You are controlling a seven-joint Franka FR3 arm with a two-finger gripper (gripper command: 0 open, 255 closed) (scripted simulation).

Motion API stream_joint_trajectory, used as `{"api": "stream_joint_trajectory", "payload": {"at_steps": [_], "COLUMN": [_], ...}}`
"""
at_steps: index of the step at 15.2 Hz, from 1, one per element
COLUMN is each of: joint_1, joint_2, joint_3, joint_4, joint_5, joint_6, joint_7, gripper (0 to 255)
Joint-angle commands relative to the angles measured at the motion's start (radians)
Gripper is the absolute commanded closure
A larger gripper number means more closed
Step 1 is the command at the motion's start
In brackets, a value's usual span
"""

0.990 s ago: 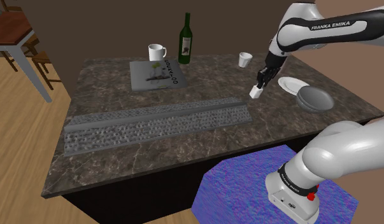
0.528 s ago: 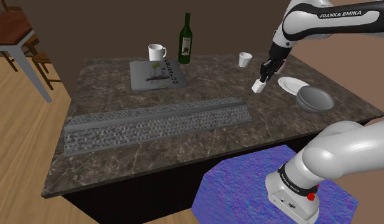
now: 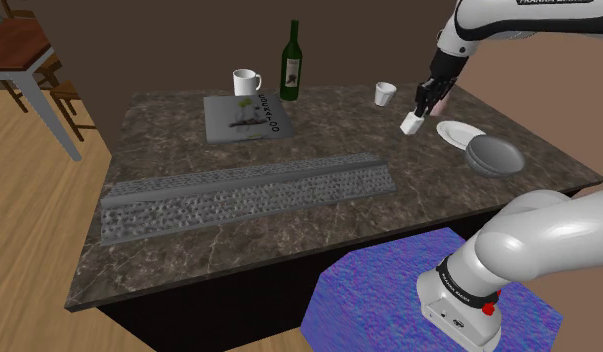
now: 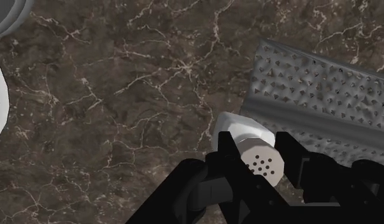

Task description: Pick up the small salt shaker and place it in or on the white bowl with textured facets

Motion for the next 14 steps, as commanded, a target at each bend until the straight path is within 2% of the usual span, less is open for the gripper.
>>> {"api": "stream_joint_trajectory", "payload": {"at_steps": [1, 2, 14], "joint_1": [0.002, 0.002, -0.097], "joint_2": [-0.002, -0.002, -0.006], "joint_3": [0.005, 0.006, -0.217], "joint_4": [0.023, 0.030, 0.124], "joint_5": [0.003, 0.004, -0.108], "joint_6": [-0.025, -0.032, -0.093], "joint_7": [0.002, 0.002, -0.287], "gripper": [255, 255, 255]}}
